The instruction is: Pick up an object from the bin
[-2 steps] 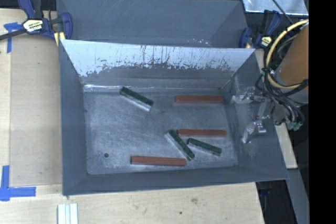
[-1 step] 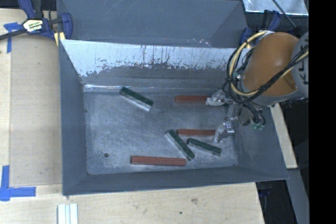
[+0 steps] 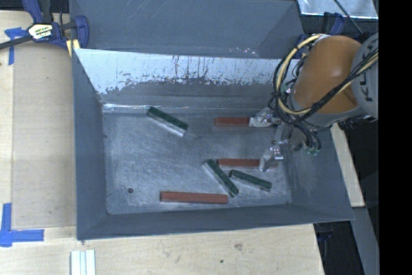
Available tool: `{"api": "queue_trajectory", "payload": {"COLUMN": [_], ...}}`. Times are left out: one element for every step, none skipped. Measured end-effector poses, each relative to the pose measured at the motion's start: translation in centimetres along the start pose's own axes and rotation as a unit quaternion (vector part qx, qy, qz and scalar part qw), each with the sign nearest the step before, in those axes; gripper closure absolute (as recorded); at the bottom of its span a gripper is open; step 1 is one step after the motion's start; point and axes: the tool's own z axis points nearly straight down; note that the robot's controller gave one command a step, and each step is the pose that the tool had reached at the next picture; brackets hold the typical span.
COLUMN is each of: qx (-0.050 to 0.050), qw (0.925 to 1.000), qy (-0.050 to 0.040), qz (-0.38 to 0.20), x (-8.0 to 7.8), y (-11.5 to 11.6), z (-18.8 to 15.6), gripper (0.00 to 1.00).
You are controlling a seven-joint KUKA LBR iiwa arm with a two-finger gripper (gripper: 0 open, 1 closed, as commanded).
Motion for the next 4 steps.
{"api": "queue_trajectory", "payload": {"qx": [0.000, 0.001, 0.001, 0.001], "qw": [1.0000, 0.9996, 0.9995, 0.9995], "qy": [-0.0011, -0.0039, -0.0159, -0.0159], "qz": [0.007, 0.028, 0.028, 0.028], "x": [1.1, 0.2, -0.2, -0.2], "y": [2.2, 3.0, 3.0, 3.0], "z": [-0.7, 3.5, 3.2, 3.2], "gripper": [0.00, 0.00, 1.00, 1.00]}}
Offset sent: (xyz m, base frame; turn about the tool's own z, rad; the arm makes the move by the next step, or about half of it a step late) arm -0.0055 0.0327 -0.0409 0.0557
